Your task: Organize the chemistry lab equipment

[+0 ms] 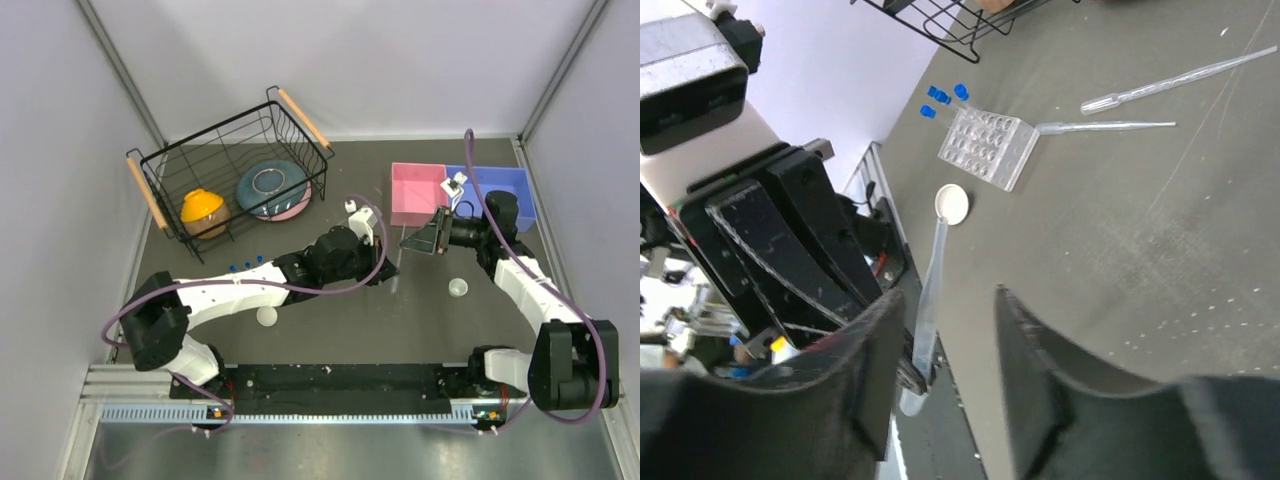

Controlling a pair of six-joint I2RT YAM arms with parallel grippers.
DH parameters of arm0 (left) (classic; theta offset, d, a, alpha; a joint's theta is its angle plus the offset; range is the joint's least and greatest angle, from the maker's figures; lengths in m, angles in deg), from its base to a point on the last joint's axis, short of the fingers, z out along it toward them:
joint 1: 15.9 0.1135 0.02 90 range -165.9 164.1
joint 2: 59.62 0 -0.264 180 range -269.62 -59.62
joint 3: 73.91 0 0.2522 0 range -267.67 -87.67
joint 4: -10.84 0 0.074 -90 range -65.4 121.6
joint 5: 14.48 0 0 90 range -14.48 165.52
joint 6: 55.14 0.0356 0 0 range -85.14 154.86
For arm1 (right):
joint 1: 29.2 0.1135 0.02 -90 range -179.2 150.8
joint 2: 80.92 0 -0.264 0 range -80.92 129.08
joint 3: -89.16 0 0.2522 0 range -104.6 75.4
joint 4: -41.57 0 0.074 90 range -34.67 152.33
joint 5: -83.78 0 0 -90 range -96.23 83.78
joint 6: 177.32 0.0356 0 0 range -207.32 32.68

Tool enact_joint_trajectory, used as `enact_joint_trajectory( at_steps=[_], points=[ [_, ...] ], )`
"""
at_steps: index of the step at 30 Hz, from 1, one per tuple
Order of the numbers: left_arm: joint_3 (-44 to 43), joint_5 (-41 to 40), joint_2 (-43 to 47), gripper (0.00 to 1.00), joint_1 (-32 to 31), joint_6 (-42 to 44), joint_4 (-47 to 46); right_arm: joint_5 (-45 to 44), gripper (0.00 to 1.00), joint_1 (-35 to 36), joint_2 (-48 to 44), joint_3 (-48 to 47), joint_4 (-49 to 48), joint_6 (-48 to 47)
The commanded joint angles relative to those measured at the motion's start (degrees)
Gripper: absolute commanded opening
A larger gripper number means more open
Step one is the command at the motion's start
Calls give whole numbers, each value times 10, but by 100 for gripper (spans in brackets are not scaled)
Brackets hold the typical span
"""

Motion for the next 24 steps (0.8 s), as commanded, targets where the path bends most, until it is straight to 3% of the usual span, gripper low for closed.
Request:
enact_joint_trajectory(
  at_steps=[1,2,5,6,8,9,10,14,24],
  points=[
    [-38,-10,-17,0,-2,-21,-37,3,31,18,5,-6,-21,1],
    [-39,-10,-18,0,-2,-22,-36,7,17,19,7,-8,-20,-2],
    [-41,-13,-20,0,-2,-22,-35,22,0,20,15,-14,-17,-8],
    [-41,-15,-17,1,-3,-21,-33,23,0,20,15,-17,-12,-14],
    [-39,-14,-13,17,-3,-11,-22,20,0,20,8,-24,9,-35],
    [-38,-11,-3,26,-2,-5,-21,14,0,20,5,-24,13,-41],
    [-29,-12,5,43,-2,0,-19,10,0,20,2,-24,20,-46],
    [-4,-56,63,76,-3,45,23,-13,0,20,-19,-33,63,-100],
    [37,-225,349,99,-2,123,322,-137,0,-14,-44,-91,160,-224]
  ],
)
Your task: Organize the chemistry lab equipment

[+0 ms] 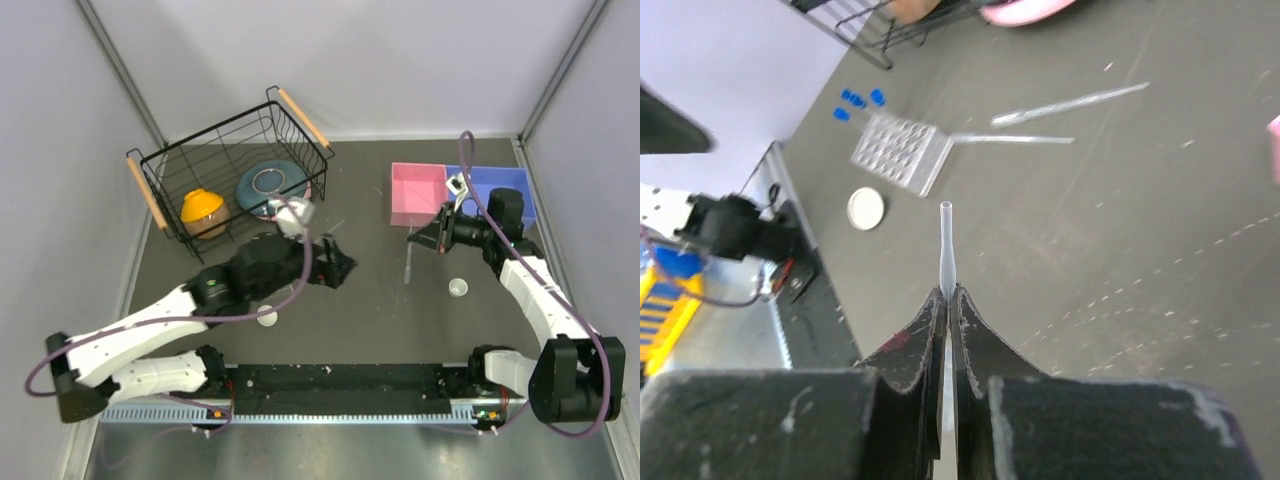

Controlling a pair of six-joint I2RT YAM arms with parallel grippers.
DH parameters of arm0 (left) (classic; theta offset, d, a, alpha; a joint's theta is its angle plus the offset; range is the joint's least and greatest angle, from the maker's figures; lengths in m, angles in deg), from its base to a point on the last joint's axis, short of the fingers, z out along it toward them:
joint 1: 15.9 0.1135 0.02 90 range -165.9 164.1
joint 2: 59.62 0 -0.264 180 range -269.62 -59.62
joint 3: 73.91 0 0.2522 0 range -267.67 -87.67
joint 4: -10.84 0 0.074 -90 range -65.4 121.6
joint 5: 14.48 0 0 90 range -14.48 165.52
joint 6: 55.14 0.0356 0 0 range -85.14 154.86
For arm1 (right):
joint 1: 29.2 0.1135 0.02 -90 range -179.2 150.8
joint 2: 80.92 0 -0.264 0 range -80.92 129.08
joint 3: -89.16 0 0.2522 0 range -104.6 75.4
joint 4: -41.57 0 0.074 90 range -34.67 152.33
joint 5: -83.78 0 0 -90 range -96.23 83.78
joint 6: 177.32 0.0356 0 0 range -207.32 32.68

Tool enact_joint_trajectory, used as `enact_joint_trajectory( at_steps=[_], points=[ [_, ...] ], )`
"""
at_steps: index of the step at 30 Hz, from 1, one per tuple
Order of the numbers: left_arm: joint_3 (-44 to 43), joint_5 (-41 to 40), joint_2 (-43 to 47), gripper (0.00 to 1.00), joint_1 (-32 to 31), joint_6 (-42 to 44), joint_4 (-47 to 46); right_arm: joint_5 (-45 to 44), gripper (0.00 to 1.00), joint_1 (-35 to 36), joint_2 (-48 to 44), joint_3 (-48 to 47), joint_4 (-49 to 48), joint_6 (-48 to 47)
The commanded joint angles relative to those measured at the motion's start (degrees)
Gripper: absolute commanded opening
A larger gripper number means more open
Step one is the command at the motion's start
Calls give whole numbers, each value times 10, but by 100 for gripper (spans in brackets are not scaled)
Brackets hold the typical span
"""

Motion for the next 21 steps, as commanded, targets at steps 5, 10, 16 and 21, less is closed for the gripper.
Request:
enact_joint_trajectory(
  at_steps=[5,10,16,21],
  points=[
    [76,-113,247,99,-1,23,214,-161,0,-17,52,-177,107,-155],
    [134,-120,329,99,-1,-18,232,-222,0,-31,124,-306,124,-162],
    [163,-121,390,99,-1,-43,262,-259,0,-30,223,-417,140,-158],
    [170,-120,417,99,-1,-50,283,-282,0,-30,292,-475,148,-157]
  ],
)
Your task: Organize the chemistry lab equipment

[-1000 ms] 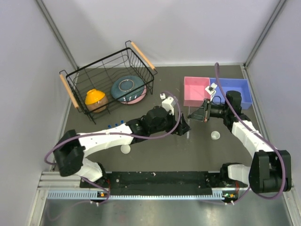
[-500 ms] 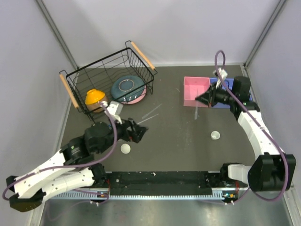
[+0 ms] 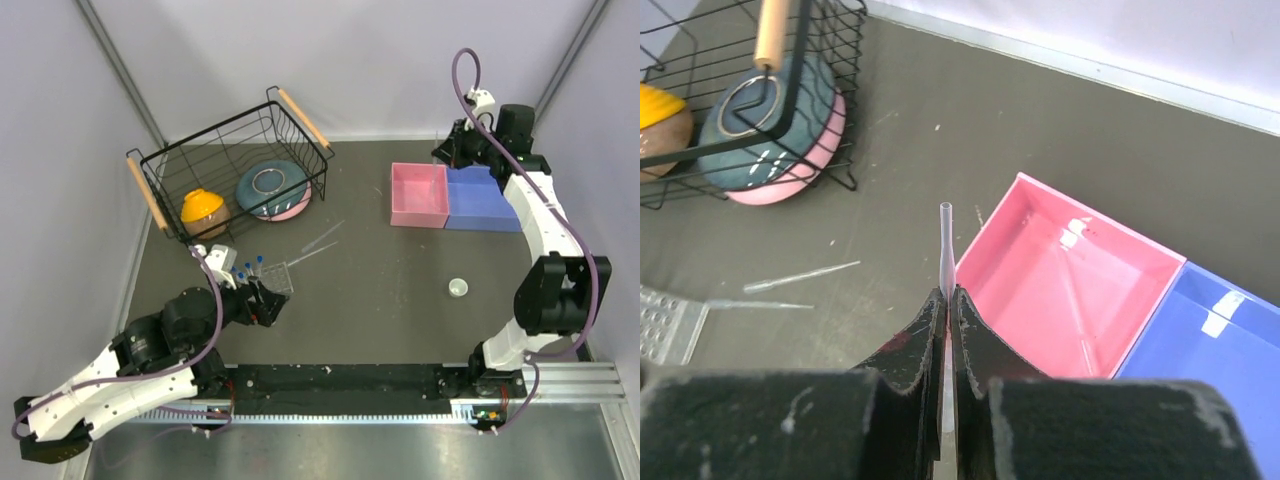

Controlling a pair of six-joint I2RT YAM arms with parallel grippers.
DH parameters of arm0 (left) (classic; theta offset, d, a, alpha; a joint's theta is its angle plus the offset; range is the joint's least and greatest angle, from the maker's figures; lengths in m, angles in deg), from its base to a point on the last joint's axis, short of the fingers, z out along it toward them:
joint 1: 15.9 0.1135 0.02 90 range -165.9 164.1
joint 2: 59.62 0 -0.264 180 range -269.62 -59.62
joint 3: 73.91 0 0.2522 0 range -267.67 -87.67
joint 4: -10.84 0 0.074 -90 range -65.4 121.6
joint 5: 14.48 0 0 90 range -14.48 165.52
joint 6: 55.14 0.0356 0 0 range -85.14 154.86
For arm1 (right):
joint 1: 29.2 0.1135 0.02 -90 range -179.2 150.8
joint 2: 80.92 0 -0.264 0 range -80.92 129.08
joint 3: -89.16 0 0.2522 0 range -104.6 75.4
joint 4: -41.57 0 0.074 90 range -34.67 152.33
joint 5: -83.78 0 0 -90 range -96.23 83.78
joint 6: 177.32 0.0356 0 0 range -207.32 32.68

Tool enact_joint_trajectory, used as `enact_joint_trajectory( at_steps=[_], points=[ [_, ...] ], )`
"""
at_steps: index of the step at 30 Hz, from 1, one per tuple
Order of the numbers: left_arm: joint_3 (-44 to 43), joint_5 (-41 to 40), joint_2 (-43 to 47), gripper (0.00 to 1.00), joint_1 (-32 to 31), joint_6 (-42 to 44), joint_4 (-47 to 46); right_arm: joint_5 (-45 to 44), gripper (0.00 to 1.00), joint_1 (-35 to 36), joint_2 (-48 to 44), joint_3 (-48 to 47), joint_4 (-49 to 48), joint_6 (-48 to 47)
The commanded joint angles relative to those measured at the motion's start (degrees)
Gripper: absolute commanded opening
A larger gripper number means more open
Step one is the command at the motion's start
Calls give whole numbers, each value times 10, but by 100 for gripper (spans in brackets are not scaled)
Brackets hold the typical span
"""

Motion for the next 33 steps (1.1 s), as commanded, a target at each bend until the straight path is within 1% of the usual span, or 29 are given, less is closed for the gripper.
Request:
enact_joint_trajectory(
  at_steps=[1,8,12,18,19,20,21,23,24,26,27,29,30,31,32,33],
  points=[
    [8,-9,18,99,-1,-14,19,-35,0,-3,47,-63,11,-7],
    [6,-7,14,99,-1,-7,18,-64,0,5,109,-113,19,-14],
    [5,-5,5,99,-1,-5,17,-86,0,32,131,-112,29,-29],
    [-5,-4,-2,99,-1,1,16,-129,5,43,160,-94,42,-53],
    [-5,-4,-3,99,-1,2,16,-134,11,42,163,-93,45,-59],
    [-7,-5,-3,99,-1,3,17,-135,14,42,164,-91,52,-62],
    [-7,-5,-5,99,-2,6,16,-135,23,42,164,-91,55,-65],
    [-12,-4,-9,99,-1,8,14,-130,36,42,162,-91,69,-70],
    [-13,-2,-11,99,0,9,14,-128,48,42,150,-90,74,-72],
    [-21,2,-25,99,-1,16,13,-117,55,42,132,-83,79,-71],
    [-24,3,-30,99,-1,22,13,-108,62,41,108,-79,83,-69],
    [-33,5,-50,99,-1,28,12,-65,68,36,77,-55,88,-68],
    [-36,5,-60,99,0,35,13,-44,71,35,39,-44,92,-79],
    [-41,6,-79,99,-1,39,13,-2,72,35,20,-14,94,-86],
    [-51,9,-90,99,0,45,14,17,72,35,2,3,96,-95],
    [-57,9,-103,99,0,57,16,33,74,35,-23,21,97,-111]
  ],
)
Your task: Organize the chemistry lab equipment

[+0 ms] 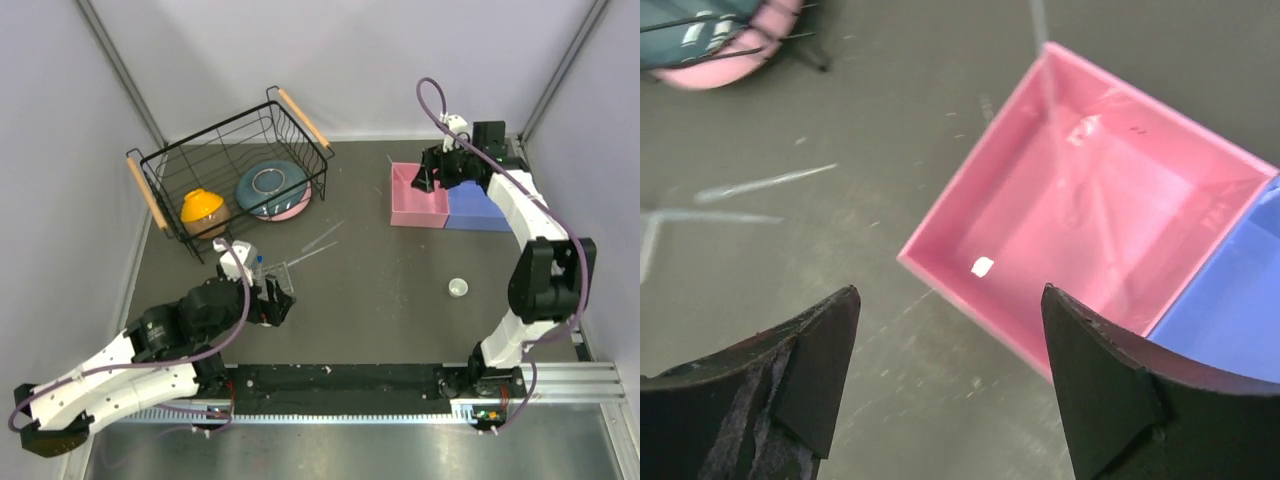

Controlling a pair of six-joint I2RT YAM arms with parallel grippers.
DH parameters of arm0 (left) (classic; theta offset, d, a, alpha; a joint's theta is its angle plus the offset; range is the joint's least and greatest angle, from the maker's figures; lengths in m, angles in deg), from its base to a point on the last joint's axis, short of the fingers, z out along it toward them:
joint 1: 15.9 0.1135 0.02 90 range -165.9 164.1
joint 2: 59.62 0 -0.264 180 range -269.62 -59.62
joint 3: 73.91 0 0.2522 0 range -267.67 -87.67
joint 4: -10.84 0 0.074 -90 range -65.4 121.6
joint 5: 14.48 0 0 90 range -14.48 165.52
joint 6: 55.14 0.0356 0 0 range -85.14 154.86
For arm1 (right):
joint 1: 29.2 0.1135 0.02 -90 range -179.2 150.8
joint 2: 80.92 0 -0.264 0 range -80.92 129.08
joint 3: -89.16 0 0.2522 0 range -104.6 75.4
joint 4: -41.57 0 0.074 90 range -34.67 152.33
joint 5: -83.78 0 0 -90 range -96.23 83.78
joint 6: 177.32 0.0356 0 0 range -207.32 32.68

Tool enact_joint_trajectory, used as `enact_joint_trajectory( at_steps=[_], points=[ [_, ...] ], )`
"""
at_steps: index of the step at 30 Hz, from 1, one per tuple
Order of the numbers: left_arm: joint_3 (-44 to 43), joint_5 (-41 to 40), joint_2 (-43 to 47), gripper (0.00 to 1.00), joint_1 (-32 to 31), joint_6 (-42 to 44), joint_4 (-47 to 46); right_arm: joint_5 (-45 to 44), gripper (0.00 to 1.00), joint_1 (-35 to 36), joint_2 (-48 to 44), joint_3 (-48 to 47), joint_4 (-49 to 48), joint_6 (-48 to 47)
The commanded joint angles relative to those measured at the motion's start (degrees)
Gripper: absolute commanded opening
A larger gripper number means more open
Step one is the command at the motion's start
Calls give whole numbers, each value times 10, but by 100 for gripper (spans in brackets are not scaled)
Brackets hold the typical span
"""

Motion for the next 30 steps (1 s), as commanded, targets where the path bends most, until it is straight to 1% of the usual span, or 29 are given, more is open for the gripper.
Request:
enact_joint_trajectory(
  at_steps=[1,3,4,6,7,8,12,15,18,22,23,30],
  points=[
    [-47,5,-67,99,0,43,-9,137,76,-3,-164,84,6,-46],
    [-71,4,-100,99,0,63,0,165,79,-4,-206,120,8,-64],
    [-80,4,-134,99,0,71,3,188,80,-3,-245,157,9,-70],
    [-108,4,-188,99,3,94,12,205,83,-5,-281,192,9,-86],
    [-126,3,-206,99,5,102,14,224,84,-5,-299,224,8,-91],
    [-134,3,-223,99,7,110,14,232,86,-4,-329,240,8,-97],
    [-172,18,-323,99,23,160,7,269,92,-7,-397,311,0,-132],
    [-196,41,-382,98,50,187,-8,292,97,-13,-437,367,-39,-131],
    [-216,62,-433,98,79,209,-27,300,99,-25,-470,424,-84,-119],
    [-227,99,-485,98,123,228,-51,293,99,-27,-466,432,-89,-124],
    [-229,106,-502,98,129,232,-55,285,99,-41,-464,430,-86,-124],
    [-272,132,-561,99,160,257,-59,275,99,-42,-484,427,-82,-129]
  ],
)
